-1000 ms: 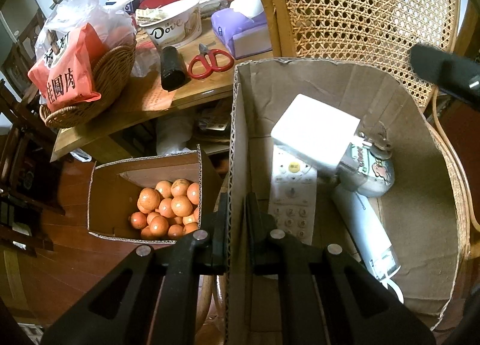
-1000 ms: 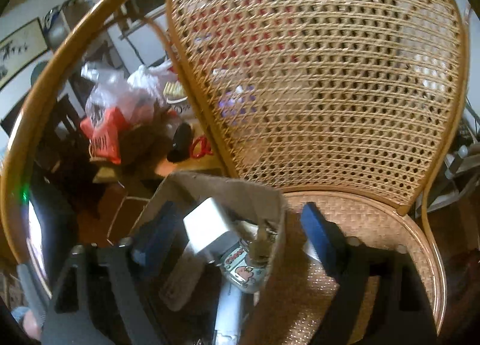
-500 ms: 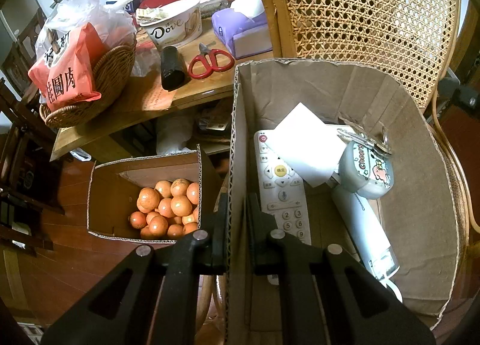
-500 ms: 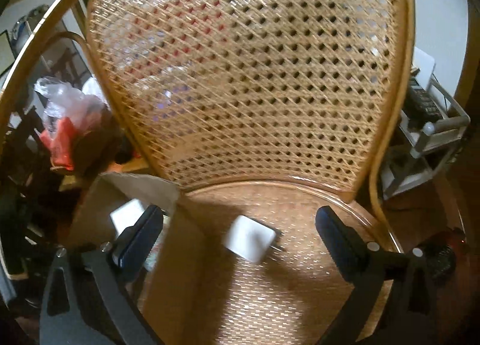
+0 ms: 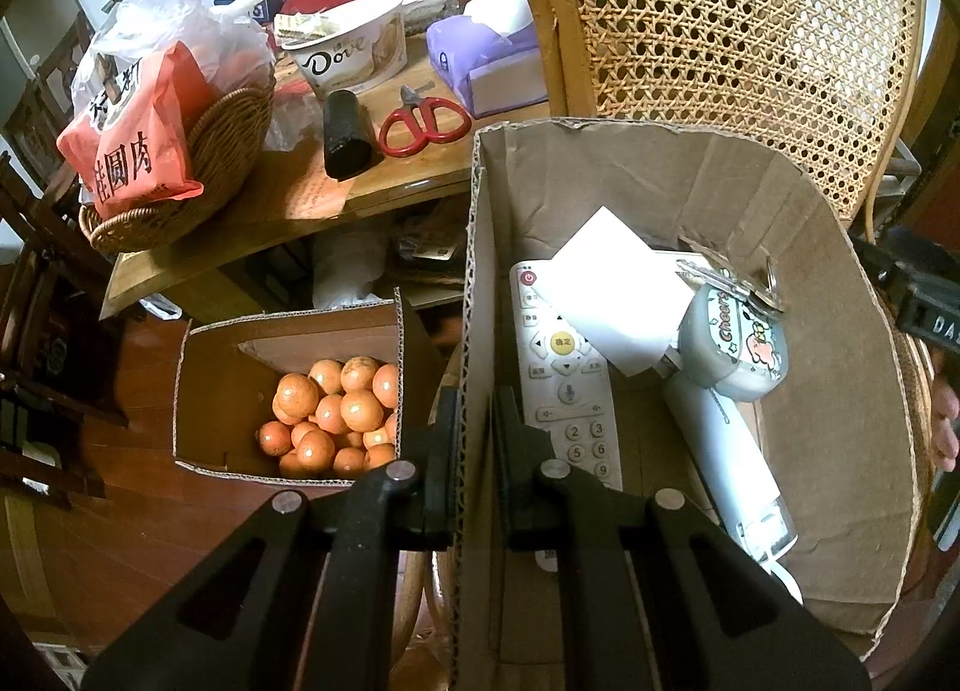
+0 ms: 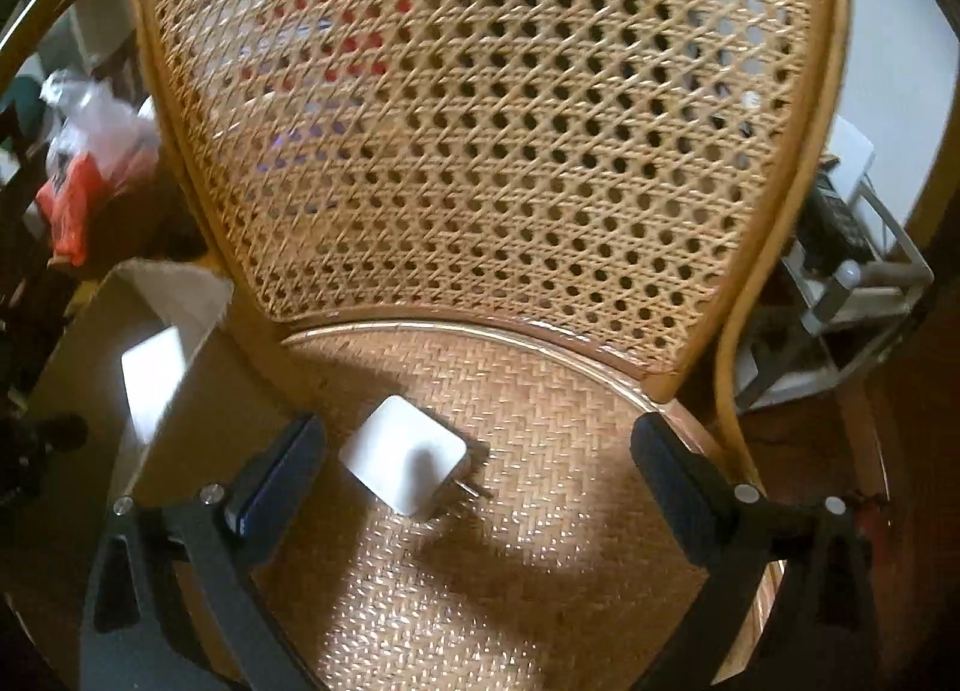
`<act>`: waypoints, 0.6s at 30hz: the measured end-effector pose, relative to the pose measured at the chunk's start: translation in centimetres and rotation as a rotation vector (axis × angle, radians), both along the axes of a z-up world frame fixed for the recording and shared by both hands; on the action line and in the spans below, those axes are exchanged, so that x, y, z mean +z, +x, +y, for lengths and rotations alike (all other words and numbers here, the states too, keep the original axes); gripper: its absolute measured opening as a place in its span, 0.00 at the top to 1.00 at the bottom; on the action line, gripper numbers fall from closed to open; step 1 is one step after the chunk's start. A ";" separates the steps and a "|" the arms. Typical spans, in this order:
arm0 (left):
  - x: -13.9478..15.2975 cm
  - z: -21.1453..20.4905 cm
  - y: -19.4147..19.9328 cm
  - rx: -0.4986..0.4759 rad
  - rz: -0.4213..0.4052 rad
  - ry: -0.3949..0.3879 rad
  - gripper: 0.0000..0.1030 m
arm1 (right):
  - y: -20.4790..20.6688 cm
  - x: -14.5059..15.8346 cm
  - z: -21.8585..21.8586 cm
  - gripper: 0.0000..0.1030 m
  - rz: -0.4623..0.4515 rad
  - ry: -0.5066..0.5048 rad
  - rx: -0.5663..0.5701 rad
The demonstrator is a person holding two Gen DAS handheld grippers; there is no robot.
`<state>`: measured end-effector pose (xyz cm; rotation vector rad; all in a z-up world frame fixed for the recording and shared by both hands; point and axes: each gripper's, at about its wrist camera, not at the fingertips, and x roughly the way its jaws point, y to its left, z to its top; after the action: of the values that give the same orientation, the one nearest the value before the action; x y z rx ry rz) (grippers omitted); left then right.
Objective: Organize rigid objects
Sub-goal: 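Lower the right gripper to the small white charger and grasp it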
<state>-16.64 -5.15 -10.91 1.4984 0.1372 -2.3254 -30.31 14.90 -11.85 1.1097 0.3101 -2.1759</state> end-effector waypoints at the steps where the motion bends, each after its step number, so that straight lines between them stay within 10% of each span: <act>1: 0.0 0.0 0.0 0.000 0.000 0.000 0.91 | 0.0 -0.1 0.0 0.00 0.002 -0.002 0.011; 18: -0.1 -0.1 0.0 0.013 -0.004 0.002 0.91 | 0.3 -4.7 -2.4 0.07 -0.043 0.048 0.123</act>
<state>-16.61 -5.24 -10.97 1.4989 0.1484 -2.3127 -30.05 12.53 -16.54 1.1322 0.4026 -2.0435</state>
